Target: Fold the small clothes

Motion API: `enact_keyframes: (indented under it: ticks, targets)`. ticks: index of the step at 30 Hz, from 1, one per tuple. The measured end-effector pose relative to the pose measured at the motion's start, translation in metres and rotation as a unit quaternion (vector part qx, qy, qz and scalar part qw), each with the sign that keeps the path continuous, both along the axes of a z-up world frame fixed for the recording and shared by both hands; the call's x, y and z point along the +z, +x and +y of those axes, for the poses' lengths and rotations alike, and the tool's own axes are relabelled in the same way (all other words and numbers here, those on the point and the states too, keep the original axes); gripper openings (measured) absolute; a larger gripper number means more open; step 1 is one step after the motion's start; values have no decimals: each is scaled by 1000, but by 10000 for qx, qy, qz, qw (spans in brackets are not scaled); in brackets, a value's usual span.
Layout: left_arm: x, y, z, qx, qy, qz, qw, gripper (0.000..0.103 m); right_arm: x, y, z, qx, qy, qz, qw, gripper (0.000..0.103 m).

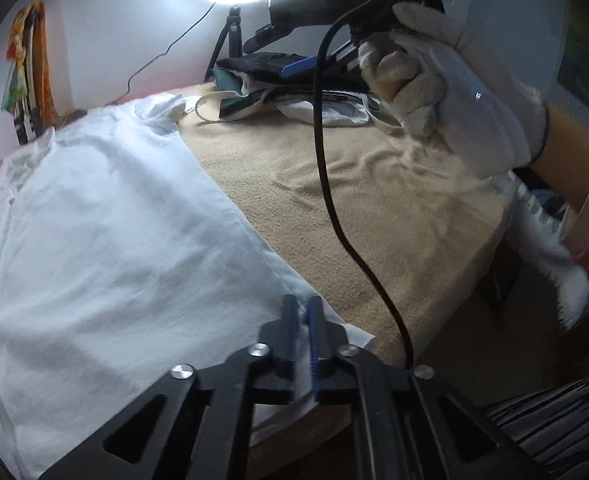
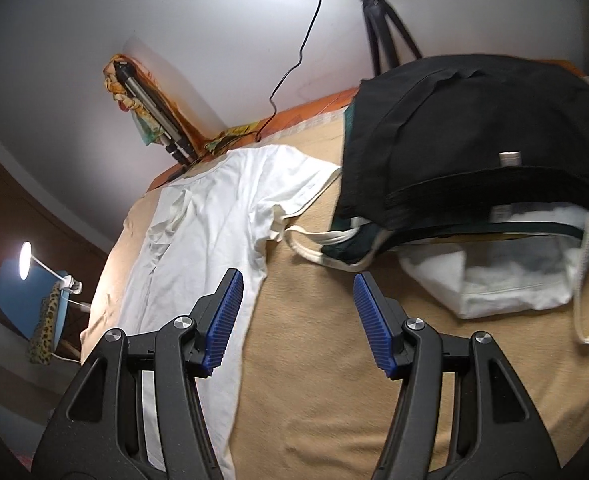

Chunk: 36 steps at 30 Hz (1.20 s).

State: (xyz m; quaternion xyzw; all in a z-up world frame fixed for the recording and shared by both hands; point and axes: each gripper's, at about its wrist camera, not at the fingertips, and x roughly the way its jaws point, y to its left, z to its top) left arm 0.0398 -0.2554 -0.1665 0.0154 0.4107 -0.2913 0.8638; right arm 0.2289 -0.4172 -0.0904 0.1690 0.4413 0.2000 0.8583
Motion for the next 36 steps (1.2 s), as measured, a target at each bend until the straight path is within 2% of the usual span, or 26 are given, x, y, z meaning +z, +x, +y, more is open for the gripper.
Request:
enact_keyframes:
  ticks: [4, 11, 17, 19, 21, 23, 25, 31, 36]
  targets:
    - [8, 4, 17, 137, -430, 249, 9987, 0, -14, 18, 21, 143, 263, 150, 9994, 61]
    - [25, 2, 43, 339, -790, 236, 9960, 0, -43, 57, 61, 279, 703, 585, 9954, 61]
    - [24, 2, 54, 401, -971, 370, 9938, 0, -61, 84, 81, -125, 376, 878, 9954, 60]
    - [24, 3, 56, 407, -999, 371, 9935, 0, -65, 92, 84, -203, 362, 955, 9946, 52]
    - [24, 1, 57, 417, -1033, 375, 9931, 0, -68, 99, 88, -266, 283, 1003, 9942, 39]
    - [24, 2, 59, 433, -1067, 386, 9926, 0, -70, 105, 91, -317, 137, 1009, 9943, 19]
    - [23, 0, 62, 460, -1106, 404, 9920, 0, -68, 108, 94, -359, -24, 938, 9949, 10]
    - [22, -2, 83, 641, -1393, 494, 9869, 0, -35, 108, 110, -380, -494, 489, 9969, 6]
    - [26, -7, 101, 761, -1628, 520, 9823, 0, -6, 106, 147, -111, -1072, 165, 9940, 5]
